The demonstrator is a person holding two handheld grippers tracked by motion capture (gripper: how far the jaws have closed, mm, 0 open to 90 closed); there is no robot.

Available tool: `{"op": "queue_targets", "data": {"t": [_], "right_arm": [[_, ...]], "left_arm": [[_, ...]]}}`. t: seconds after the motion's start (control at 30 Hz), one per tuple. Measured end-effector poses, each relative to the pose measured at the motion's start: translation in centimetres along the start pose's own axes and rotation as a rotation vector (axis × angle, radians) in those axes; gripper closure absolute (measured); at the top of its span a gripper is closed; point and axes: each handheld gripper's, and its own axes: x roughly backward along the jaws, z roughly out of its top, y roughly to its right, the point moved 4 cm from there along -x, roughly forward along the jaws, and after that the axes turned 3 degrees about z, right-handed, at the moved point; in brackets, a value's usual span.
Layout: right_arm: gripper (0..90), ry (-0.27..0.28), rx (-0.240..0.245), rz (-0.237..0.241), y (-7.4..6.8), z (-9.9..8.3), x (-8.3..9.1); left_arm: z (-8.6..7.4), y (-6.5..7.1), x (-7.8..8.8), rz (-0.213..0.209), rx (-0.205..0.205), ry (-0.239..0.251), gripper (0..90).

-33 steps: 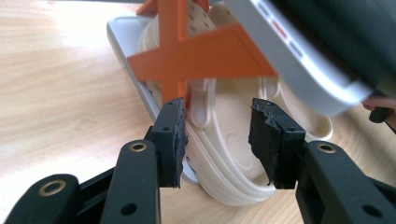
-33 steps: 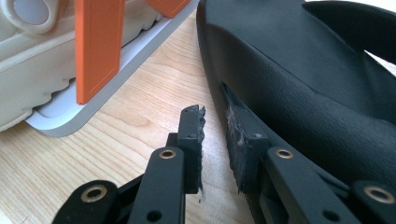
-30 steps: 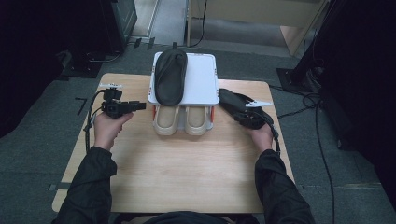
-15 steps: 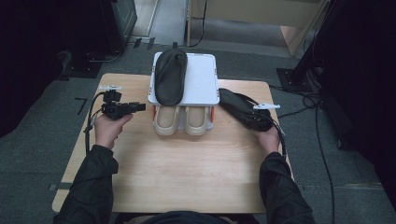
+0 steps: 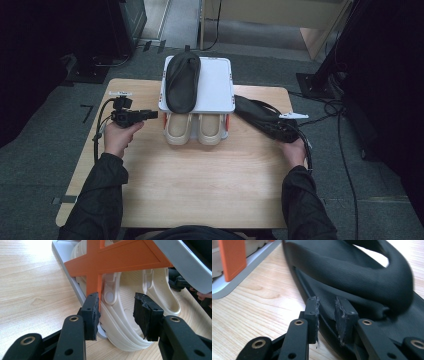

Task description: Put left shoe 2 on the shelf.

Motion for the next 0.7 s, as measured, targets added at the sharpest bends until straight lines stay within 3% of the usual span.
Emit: {"op": "queue_targets", "data": {"t": [0.1,0.17,0.27,0.4,0.6,0.7], "right_arm": [[76.5,0.011,-0.031,-0.037,0.5,0.1,0.4],[78.1,0.017,-0.064,-0.015,0.5,0.2,0.6],[79.3,0.022,-0.058,-0.001,0.0,0.5,0.6],[79.3,0.042,-0.014,0.027,-1.9,1.6,0.3],[76.8,0.052,0.025,0.047,-4.0,3.2,-1.1],[77.1,0.055,0.017,0.048,-4.5,4.0,-2.2]], "left_arm": [[0.0,-0.1,-0.1,-0.001,0.001,-0.003,55.8],[-0.1,-0.1,0.0,-0.002,0.000,-0.004,55.7],[0.0,-0.1,0.1,-0.003,0.001,-0.004,55.7],[-0.1,-0.1,0.3,-0.005,0.000,-0.006,55.7],[-0.3,-0.3,0.5,-0.005,0.008,0.001,55.8],[-0.5,-0.2,0.4,-0.001,-0.008,-0.009,55.8]]}}
